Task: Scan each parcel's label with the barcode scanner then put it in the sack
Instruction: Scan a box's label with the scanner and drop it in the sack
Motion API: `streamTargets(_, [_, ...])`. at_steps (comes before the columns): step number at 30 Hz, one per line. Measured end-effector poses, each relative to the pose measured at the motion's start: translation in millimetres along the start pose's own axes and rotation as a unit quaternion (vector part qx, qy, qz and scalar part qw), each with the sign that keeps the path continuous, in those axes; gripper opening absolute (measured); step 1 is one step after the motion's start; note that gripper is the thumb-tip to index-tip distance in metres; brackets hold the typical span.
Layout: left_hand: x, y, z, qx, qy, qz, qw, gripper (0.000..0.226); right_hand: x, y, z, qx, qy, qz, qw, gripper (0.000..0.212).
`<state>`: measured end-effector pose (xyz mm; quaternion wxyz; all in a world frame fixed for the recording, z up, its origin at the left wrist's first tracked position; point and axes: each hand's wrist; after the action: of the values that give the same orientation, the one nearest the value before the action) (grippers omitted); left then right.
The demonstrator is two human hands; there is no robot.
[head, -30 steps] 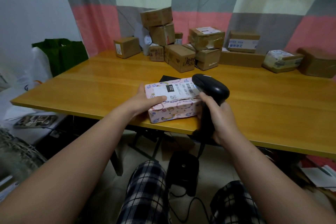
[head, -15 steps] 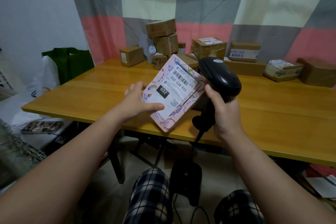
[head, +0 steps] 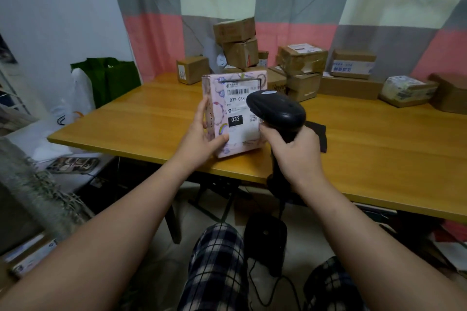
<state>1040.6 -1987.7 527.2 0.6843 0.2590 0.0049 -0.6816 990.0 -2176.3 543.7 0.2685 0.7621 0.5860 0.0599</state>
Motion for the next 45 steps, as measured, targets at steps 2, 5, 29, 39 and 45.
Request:
streamTargets(2, [1.8,-3.3,2.1,-0.008,-0.031,0.004,0.999,0.087,3.1,-4.3,3.3,0.0,-0.008,0.001,1.0,0.015])
streamTargets(5, [0.4,-4.1,1.6,-0.016,-0.045,0.007,0.999,0.088,5.6,-9.3,6.0,0.014,0.012,0.0,1.0,0.011])
streamTargets(29, [2.6,-5.7,-4.6,-0.012,-0.062,0.022,0.998,0.094,0.3,-16.2,5.2,-0.007,0.013,-0.022,1.0,0.009])
streamTargets(39, [-66.0,-117.5,-30.5,-0.005,-0.074,0.191,0.979,0.092,68.7,-47.1,-5.6,-0.003,0.123,-0.212,0.969,0.055])
streamTargets(45, [-134.6,-213.6,-45.9,-0.07,-0.007,0.357,0.931,0.088,146.8,-93.4,-29.0,-0.009,0.131,-0.319,0.939,0.041])
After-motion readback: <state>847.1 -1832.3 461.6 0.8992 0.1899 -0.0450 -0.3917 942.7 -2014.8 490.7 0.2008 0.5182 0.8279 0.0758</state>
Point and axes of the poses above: each hand's wrist, its own y-axis towards the middle knuckle, its own x-axis out of the palm, z = x × y, and after that the axes turned 1 degree about -y, right-handed
